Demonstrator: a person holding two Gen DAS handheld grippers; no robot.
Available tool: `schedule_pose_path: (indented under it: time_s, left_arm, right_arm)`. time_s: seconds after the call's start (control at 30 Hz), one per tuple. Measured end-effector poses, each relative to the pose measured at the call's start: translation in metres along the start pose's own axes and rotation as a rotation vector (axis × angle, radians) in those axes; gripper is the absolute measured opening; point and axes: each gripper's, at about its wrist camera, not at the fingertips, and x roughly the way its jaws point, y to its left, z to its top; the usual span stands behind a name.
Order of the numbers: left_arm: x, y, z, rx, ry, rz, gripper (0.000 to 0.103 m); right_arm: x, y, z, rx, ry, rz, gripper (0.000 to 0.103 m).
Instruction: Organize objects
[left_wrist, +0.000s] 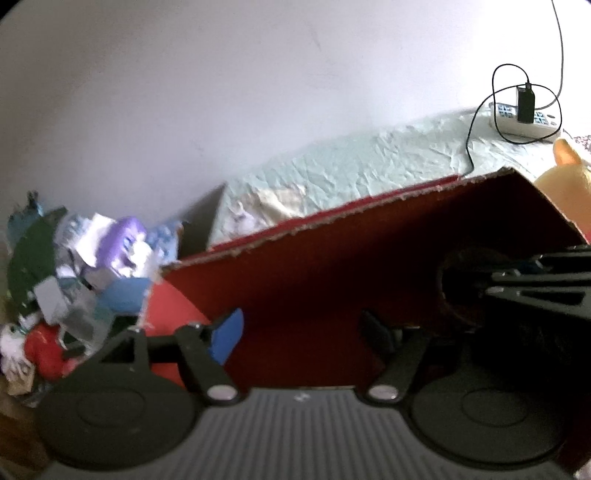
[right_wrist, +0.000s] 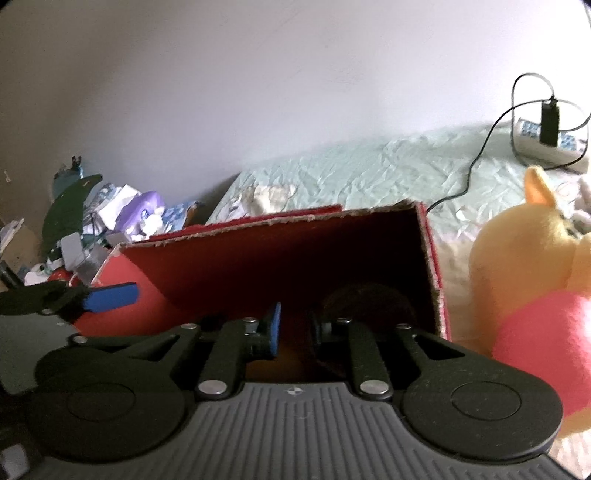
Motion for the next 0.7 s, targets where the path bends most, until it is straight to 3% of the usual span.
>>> schedule_pose_path:
  time_s: [0.33,0.5,0.7]
  left_arm:
    - [-0.054,0.007,-0.024,0.0,-0.082,0.022,0.079]
    - [-0.083,0.008,-0.043,-0.015,-0.134,0.043,0.086]
    - [-0.1,0.004,-0.062,-0.029,-0.148,0.034,0.086]
  right_arm:
    - [-0.046,0.011,-0.016,0.028,-0.135,0.013,0.021]
    - [-0.071,0.021,-0.034,0.016,-0.188,0.024,0.025]
    - [-0.092,0.026,-0.059,0.014,-0.221,0.052,0.028]
